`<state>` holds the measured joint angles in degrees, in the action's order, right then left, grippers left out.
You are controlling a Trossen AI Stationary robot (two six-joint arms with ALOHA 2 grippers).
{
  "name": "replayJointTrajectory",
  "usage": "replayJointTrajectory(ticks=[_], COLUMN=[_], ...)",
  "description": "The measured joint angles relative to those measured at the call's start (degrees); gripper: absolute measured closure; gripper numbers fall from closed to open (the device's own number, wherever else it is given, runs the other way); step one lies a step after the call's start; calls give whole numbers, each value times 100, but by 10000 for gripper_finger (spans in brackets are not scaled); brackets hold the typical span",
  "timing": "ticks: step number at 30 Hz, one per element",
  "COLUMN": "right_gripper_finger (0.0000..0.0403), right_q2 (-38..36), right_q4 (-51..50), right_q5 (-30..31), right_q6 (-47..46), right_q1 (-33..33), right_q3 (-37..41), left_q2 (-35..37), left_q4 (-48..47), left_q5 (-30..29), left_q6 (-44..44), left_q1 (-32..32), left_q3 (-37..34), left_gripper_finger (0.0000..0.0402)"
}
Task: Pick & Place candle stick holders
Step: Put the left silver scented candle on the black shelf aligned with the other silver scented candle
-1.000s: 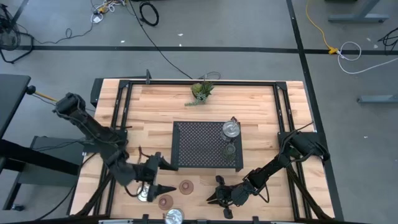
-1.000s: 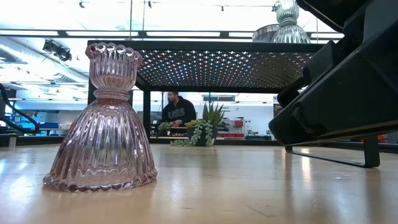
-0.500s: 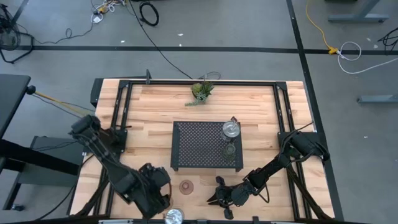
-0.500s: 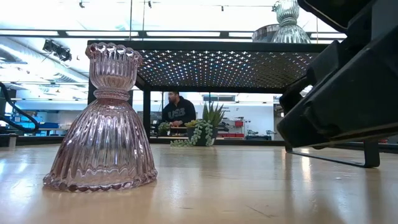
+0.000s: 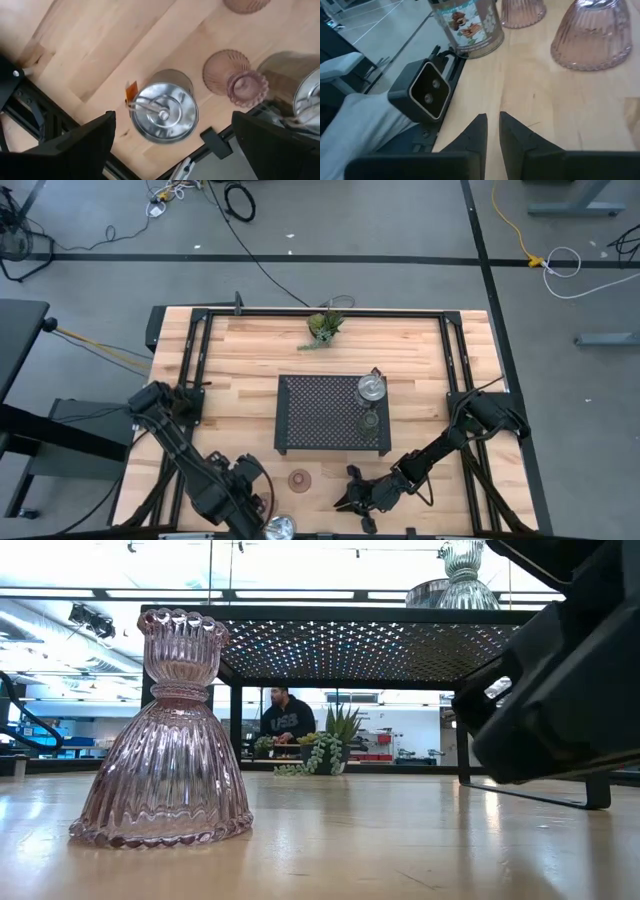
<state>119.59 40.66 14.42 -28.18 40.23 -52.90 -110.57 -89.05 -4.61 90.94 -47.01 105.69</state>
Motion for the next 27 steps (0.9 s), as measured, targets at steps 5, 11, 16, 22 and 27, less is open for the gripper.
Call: replayJointTrajectory(ticks=[5,11,16,22,27], right_gripper_finger=[356,356,356,356,356], right_q2=[0,0,0,0,0], right_q4=[1,1,1,1,1], right_q5=[-3,-21,-42,-53,-51], right_q6=[-7,-7,-7,-7,1], right_q1=[2,2,2,2,13], right_q3=[0,0,0,0,0], left_q2=[-12,-12,-12,-10,-10], left_q4=[116,172,135,-10,212], left_q5=[-120,-151,-314,44,449], left_q6=[2,-1,44,420,466], left_q1=[-49,-84,-95,-149,-180], left_q3=[0,-2,-4,-311,-728], left_gripper_finger=[3,3,3,3,3])
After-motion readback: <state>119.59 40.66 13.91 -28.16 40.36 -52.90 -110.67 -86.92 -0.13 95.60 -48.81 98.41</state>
